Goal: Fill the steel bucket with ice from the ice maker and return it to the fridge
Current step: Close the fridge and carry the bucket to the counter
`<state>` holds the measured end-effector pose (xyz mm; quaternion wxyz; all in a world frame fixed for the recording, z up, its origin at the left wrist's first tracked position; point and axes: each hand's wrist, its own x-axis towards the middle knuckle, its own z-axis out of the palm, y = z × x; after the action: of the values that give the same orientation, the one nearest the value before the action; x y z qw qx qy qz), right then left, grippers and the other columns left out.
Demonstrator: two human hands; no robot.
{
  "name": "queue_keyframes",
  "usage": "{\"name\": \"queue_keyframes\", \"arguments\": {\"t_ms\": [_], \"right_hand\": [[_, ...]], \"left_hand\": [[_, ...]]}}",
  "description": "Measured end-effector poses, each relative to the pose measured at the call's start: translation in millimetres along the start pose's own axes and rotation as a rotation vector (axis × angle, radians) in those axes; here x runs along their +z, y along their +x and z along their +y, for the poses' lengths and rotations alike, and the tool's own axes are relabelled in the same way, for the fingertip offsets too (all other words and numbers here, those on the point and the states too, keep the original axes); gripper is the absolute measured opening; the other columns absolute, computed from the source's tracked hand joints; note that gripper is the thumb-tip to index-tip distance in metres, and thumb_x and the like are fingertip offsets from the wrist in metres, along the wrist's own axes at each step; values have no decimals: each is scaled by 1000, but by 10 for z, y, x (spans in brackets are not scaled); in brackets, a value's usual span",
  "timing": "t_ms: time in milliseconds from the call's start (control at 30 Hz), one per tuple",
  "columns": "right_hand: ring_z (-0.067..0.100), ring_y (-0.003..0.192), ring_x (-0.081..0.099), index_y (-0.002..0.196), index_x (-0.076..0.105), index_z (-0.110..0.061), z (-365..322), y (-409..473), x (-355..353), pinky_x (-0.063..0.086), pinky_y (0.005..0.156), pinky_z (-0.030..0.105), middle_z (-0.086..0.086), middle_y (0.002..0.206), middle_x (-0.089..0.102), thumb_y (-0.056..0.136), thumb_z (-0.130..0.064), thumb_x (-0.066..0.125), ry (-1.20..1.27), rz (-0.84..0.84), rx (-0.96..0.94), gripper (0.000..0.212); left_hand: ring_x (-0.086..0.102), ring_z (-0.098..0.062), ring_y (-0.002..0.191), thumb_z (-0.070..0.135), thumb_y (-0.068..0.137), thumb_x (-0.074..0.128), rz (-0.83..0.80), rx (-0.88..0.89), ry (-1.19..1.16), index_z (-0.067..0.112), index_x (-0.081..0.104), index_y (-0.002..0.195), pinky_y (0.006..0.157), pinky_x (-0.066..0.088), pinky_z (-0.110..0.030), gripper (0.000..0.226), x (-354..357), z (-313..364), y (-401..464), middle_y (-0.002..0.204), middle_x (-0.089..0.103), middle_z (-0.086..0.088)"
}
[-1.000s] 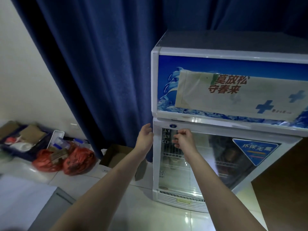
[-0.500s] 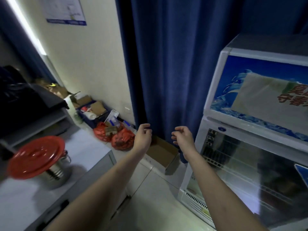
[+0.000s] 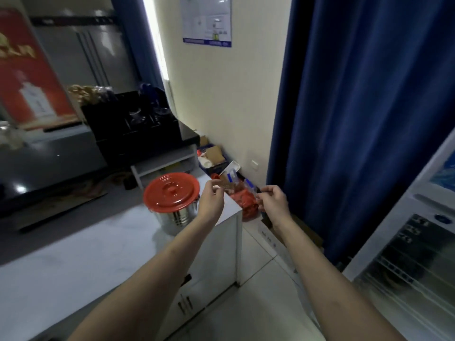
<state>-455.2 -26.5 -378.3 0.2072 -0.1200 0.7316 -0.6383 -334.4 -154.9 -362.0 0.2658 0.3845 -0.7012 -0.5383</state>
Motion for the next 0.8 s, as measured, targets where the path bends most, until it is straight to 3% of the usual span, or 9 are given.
{"name": "queue_keyframes", "arguments": {"t_ms": [67, 200, 300, 467, 633, 700, 800], "right_hand": [[21, 91, 69, 103, 64, -19, -9, -85, 305, 59, 78, 41, 6, 99, 72, 91, -9, 62, -13, -28, 1, 16], [18, 81, 64, 105, 61, -16, -10, -282, 874, 53, 68, 32, 10, 98, 70, 95, -5, 57, 10, -106, -1, 14], [18, 84, 65, 103, 61, -18, 29, -407, 1215, 56, 75, 36, 12, 99, 69, 95, -4, 57, 11, -144, -12, 17], [23, 94, 67, 101, 63, -21, 65, -476, 1569, 60, 84, 41, 8, 101, 70, 95, -6, 57, -34, -169, -6, 17], [27, 104, 66, 98, 62, -25, 124, -339, 1802, 57, 96, 48, 3, 102, 68, 97, -13, 57, -89, -178, -12, 13], [24, 103, 65, 102, 62, -24, 151, -236, 1884, 56, 93, 44, 3, 104, 68, 98, -15, 57, -96, -157, -15, 11], [16, 97, 61, 109, 59, -25, 202, -49, 1971, 51, 81, 35, -1, 107, 66, 100, -21, 58, -91, -126, -3, 10]], "left_hand": [[64, -26, 92, 13, 97, 46, 46, -16, -21, 28, 58, 112, 88, 53, -48, 25, -307, -121, 14, 100, 68, -6], [62, -21, 96, 10, 101, 45, 109, -51, -65, 23, 58, 118, 90, 52, -43, 25, -908, -268, -105, 107, 65, -3], [61, -20, 99, 11, 103, 42, 151, -54, -32, 22, 56, 126, 86, 52, -39, 30, -1292, -481, -112, 118, 63, -6], [62, -23, 108, 15, 102, 42, 199, -76, -32, 26, 55, 120, 93, 53, -46, 25, -1661, -707, -59, 118, 66, -6], [60, -16, 97, 18, 104, 44, 226, -113, -61, 23, 55, 124, 83, 51, -36, 24, -1833, -895, 152, 109, 66, -1], [58, -14, 90, 17, 104, 45, 237, -121, -71, 22, 54, 122, 78, 47, -33, 21, -1863, -930, 257, 103, 64, 1], [57, -16, 88, 16, 104, 44, 272, -132, -66, 24, 53, 119, 77, 47, -32, 20, -1900, -1012, 481, 110, 64, -2]]}}
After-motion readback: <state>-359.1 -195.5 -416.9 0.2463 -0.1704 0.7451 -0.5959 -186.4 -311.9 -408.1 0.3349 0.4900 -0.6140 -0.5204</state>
